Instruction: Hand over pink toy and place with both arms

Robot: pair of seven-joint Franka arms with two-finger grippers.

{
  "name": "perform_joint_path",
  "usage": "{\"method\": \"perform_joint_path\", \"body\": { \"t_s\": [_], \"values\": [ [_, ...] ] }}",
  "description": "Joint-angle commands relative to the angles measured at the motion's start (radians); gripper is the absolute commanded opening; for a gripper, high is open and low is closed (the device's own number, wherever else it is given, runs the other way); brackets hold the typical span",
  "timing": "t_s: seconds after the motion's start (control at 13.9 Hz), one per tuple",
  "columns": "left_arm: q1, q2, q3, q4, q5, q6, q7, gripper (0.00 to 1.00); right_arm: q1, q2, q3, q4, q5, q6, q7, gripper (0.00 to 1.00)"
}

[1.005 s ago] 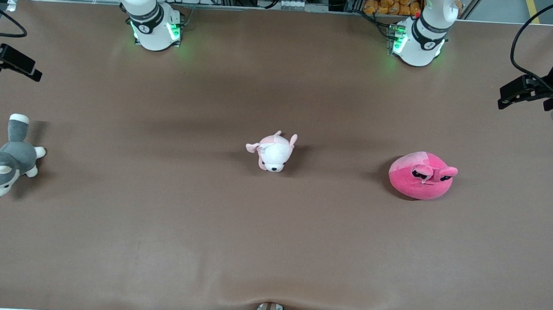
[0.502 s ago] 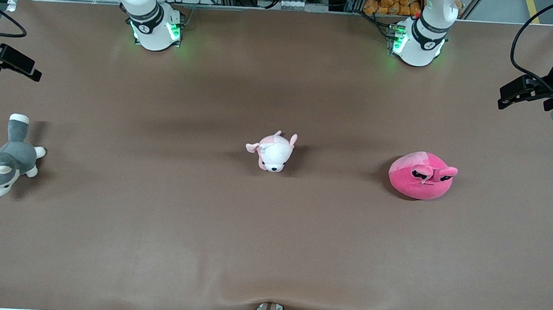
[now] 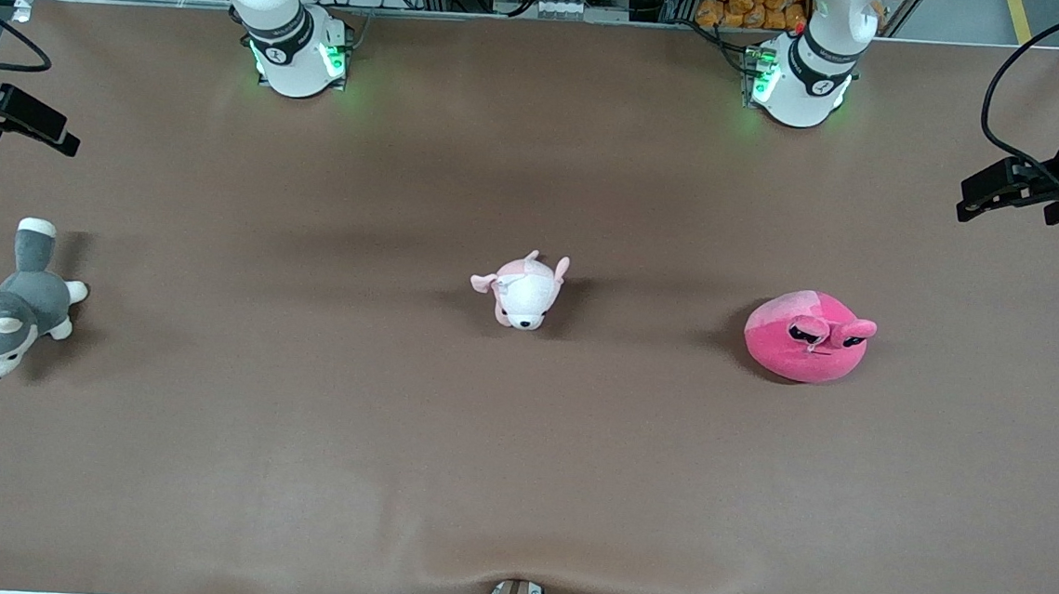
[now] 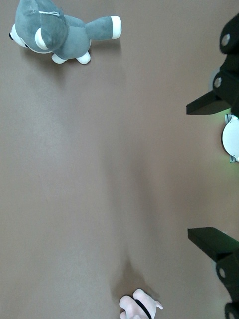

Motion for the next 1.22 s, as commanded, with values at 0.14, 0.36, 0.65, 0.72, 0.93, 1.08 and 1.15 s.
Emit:
{"method": "perform_joint_path", "body": {
  "t_s": [0.14,0.36,0.65,0.72,0.93,1.08,1.15],
  "values": [
    [0.008,0.019,0.001,0.032,0.019,-0.038,-0.007,1.0,-0.013,0.002,0.011,0.018,0.002,-0.015,0.002,1.0],
    [0.014,0.037,0.008,0.031,0.039,-0.036,-0.088,1.0,-0.013,0.002,0.013,0.018,0.002,-0.015,0.002,1.0],
    [0.02,0.062,0.007,0.031,0.037,-0.024,-0.22,1.0,-0.005,0.002,0.013,0.018,0.002,-0.014,0.004,1.0],
    [0.02,0.065,0.007,0.029,0.037,-0.023,-0.249,1.0,-0.005,0.002,0.013,0.018,0.002,-0.014,0.005,1.0],
    [0.028,0.077,0.007,0.023,0.022,-0.023,-0.357,1.0,-0.005,0.002,0.013,0.018,0.002,-0.014,0.005,1.0],
    [0.049,0.096,0.007,0.019,-0.018,-0.009,-0.429,1.0,-0.005,0.002,0.014,0.018,0.002,-0.014,0.005,1.0],
    [0.069,0.096,0.007,0.011,-0.047,0.003,-0.484,1.0,-0.005,0.002,0.014,0.018,0.002,-0.014,0.005,1.0]
  ]
}}
